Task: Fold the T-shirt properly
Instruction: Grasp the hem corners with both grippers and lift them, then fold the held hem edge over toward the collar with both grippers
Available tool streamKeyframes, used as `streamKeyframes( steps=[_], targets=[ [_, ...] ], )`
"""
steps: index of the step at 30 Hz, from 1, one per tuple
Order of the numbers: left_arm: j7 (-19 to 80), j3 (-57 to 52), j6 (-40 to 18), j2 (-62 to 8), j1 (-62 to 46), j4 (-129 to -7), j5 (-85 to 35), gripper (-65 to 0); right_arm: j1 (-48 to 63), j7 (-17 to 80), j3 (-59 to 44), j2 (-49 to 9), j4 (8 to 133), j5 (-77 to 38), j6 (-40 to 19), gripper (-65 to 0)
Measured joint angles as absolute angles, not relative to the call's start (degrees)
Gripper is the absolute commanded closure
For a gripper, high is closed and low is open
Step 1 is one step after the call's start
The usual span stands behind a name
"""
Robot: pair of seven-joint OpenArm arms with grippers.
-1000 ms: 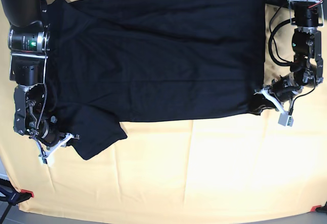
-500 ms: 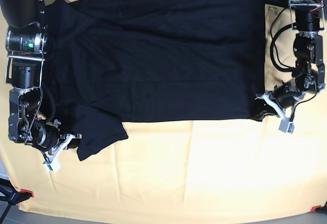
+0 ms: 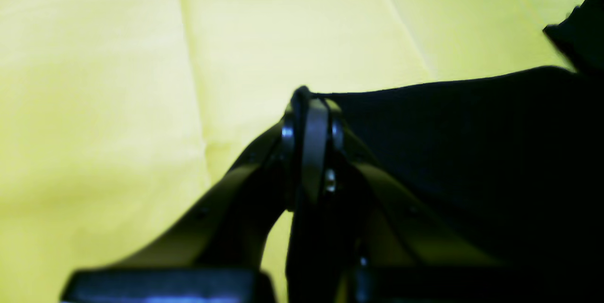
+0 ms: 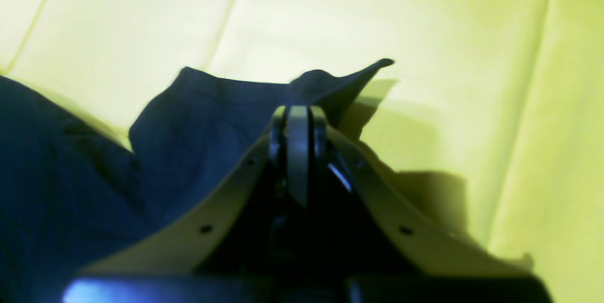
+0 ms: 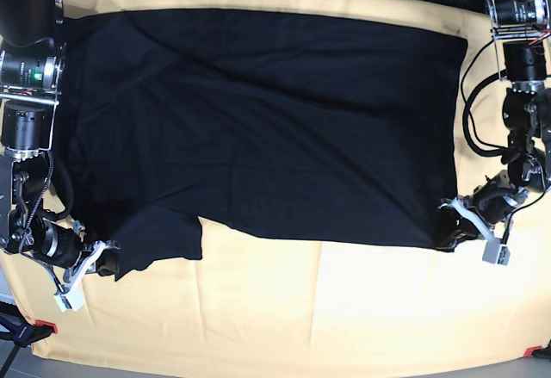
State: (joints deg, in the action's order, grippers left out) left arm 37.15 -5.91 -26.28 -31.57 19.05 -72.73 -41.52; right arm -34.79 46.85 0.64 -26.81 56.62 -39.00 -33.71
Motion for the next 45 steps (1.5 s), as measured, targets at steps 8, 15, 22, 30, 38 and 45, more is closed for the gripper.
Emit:
streamKeyframes(
  steps=[8, 15, 22, 30, 38, 45],
  targets=[
    [37.54, -1.54, -33.47, -31.75, 19.05, -72.73, -41.50, 0.0, -35.57, 48.56, 0.64, -26.87, 56.62, -40.36, -36.97, 0.0],
    [41.25, 0.45, -39.59, -33.10, 18.90, -72.73, -45.56, 0.0, -35.42, 54.72, 0.71, -30.92, 56.64, -53.23, -39.90, 0.0],
    [50.02, 0.43, -39.53, -35.92, 18.90, -72.75, -58.52, 0.0, -35.40, 61.10, 0.69, -34.96, 56.69, -62.48, -39.88, 0.0],
    [52.51, 0.43, -39.53, -37.98, 17.56, -72.75, -62.81, 0.0, -28.21, 63.55, 0.73, -37.93, 60.10, -67.40, -39.66, 0.0],
    [52.56, 0.43, -39.53, -41.60, 17.17, -74.30, -66.92, 0.0, -18.57, 63.55, 0.30, -40.07, 77.89, -67.35, -39.70, 0.0],
    [62.17, 0.43, -39.53, -42.04, 16.84, -76.71, -79.09, 0.0, -15.77, 63.68, 0.21, -40.01, 84.25, -67.55, -39.70, 0.0]
  ],
)
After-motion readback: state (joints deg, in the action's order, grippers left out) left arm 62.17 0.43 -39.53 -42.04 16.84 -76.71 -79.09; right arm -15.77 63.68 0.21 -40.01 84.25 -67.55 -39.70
